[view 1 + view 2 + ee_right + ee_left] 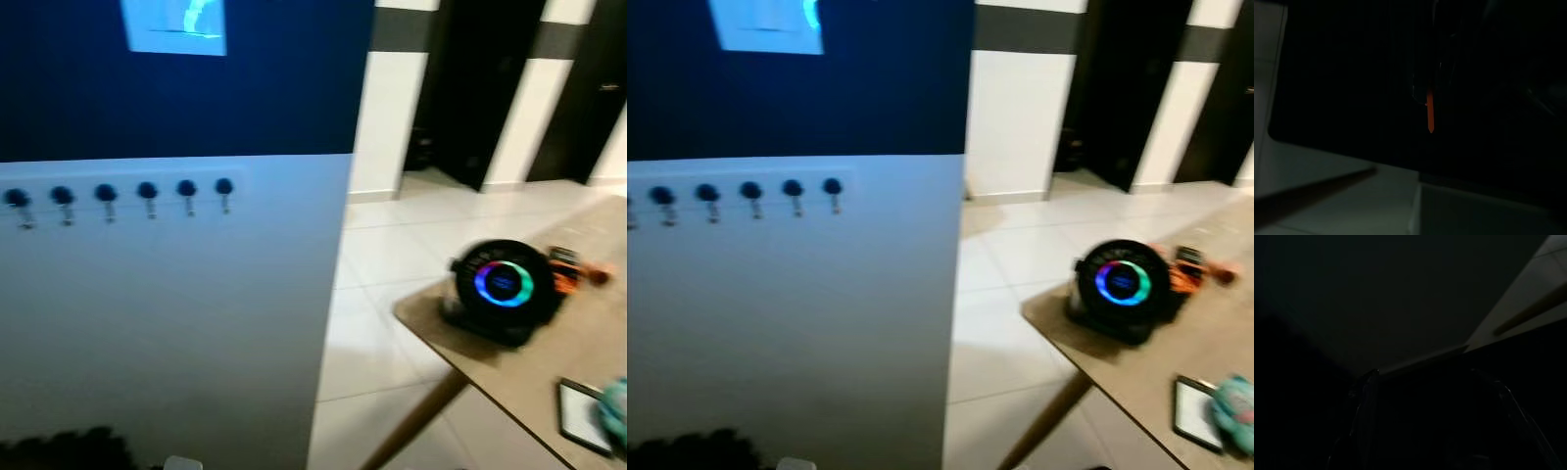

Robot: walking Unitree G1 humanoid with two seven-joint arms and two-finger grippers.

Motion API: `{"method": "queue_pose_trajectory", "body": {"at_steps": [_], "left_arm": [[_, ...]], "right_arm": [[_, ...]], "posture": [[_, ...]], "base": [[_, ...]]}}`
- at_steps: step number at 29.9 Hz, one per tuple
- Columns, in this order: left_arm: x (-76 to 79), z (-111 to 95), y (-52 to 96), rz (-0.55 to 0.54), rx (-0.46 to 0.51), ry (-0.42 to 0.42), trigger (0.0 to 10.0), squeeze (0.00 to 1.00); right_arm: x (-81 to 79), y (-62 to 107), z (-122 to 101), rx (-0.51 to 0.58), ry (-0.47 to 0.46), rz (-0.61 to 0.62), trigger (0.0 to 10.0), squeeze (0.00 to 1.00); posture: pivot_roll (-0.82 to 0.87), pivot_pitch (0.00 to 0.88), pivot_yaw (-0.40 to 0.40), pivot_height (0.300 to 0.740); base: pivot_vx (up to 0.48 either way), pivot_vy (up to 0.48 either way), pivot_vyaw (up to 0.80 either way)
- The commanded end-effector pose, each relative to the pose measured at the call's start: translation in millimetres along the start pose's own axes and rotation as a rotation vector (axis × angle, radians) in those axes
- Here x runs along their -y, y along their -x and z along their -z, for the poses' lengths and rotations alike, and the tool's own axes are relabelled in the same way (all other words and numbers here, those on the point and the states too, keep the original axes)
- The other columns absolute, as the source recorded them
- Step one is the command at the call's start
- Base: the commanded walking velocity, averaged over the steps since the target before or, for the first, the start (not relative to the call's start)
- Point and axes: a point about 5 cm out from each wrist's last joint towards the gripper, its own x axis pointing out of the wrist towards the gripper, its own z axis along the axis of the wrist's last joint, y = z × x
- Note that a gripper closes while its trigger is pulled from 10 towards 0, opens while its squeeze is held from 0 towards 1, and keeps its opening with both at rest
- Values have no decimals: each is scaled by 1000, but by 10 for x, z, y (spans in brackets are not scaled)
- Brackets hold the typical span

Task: Hang keys on a hook

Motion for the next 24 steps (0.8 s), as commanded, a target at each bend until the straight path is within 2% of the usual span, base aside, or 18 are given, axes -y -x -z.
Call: {"method": "queue_pose_trajectory", "body": {"at_steps": [1, 13, 17, 24], "left_arm": [[-5, 27, 14, 2, -15, -5, 10000, 0], [6, 7, -9, -2, -19, -8, 10000, 0], [-1, -3, -18, -3, -22, -16, 10000, 0], [16, -3, -27, 11, -33, -30, 10000, 0]], "right_arm": [[14, 15, 38, -7, -4, 9, 10000, 0], [20, 17, 40, -4, 0, 19, 10000, 0], [58, 19, 41, -6, -48, 55, 10000, 0], [62, 23, 55, -14, -40, 55, 10000, 0]], "posture": [[100, 24, -50, 740], [101, 23, -49, 740], [99, 23, -47, 740], [95, 23, -45, 740]], "base": [[0, 0, 800], [0, 0, 771], [0, 0, 0], [0, 0, 0]]}}
